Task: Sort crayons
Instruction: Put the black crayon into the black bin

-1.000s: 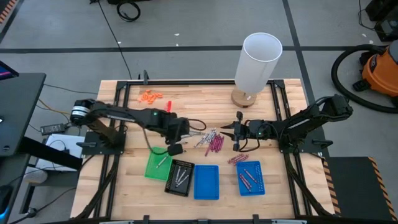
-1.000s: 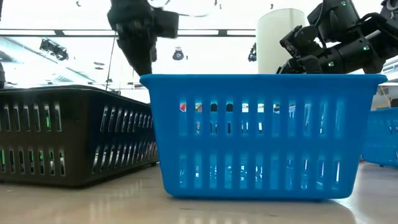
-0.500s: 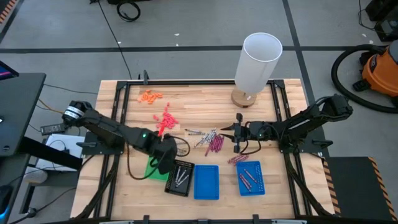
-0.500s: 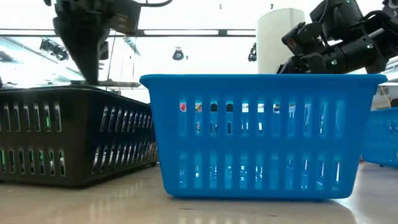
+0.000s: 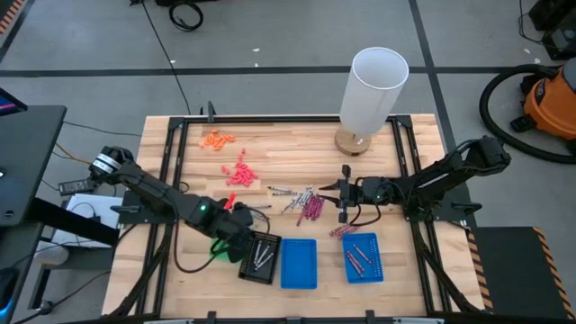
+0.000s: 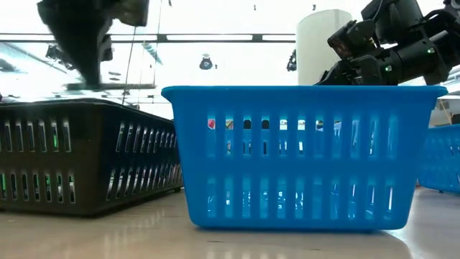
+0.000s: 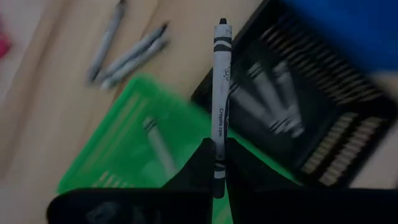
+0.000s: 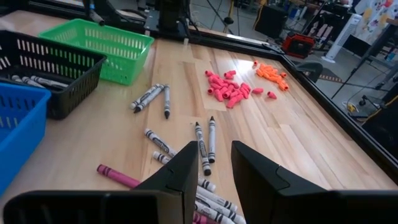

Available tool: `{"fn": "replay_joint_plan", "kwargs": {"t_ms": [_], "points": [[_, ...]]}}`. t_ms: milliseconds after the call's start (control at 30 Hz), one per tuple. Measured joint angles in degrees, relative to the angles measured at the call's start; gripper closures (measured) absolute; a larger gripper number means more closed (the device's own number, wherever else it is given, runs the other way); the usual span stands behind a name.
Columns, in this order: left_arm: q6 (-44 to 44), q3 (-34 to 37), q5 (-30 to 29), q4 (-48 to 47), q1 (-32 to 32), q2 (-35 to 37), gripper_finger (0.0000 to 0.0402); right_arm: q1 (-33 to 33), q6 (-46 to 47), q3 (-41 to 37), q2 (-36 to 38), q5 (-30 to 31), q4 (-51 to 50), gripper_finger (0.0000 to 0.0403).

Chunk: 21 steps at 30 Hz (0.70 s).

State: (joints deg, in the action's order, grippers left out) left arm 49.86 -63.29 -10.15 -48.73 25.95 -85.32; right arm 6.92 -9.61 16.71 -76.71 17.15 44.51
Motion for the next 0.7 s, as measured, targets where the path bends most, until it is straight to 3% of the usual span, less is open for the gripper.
{"fn": "replay_joint_plan", "kwargs": {"t_ms": [267,700], "points": [[-2.27,-0.02,1.33,13.04,-0.01,-1.03,0.0381,0.11,-0.04,0.0,0.0,1.37,0.0,0.0298],[9.3,-0.09,2.35,15.49,2.45,-5.9,0.0376,0.46,-0.44,0.02,0.0,1.39,0.7,0.0298]]}}
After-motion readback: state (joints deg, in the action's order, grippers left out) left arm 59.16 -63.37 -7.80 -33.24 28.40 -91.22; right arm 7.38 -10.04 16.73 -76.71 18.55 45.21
